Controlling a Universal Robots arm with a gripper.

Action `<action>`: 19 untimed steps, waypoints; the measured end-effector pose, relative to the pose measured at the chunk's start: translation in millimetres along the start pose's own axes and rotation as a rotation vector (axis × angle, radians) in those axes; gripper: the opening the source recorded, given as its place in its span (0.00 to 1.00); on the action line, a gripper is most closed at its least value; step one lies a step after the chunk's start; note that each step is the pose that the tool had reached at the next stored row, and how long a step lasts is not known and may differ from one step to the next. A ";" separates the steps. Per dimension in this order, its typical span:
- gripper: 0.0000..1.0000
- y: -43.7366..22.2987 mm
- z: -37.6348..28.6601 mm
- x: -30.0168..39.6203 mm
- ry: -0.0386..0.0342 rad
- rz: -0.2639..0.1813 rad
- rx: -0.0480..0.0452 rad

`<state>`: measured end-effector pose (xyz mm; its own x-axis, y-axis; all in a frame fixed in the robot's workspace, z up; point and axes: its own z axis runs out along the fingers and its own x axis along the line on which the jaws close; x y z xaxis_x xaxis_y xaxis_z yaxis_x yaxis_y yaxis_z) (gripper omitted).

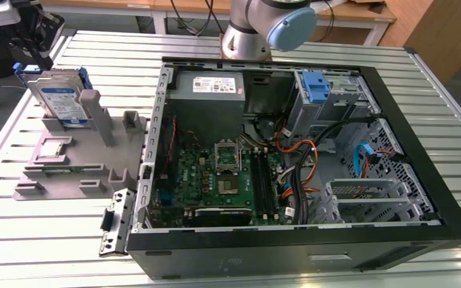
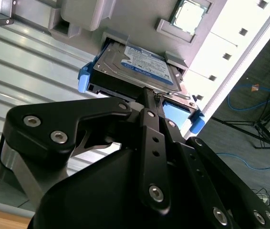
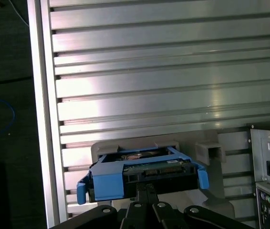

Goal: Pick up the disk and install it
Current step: 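Reach for the disk, then pick up the disk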

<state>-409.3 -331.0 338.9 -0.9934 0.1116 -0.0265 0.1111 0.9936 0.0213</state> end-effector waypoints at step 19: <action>0.10 0.1 -2.7 0.2 0.0011 -0.041 -0.0010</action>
<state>-409.5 -330.9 341.6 -0.9972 0.0704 -0.0263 0.0699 0.9973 0.0212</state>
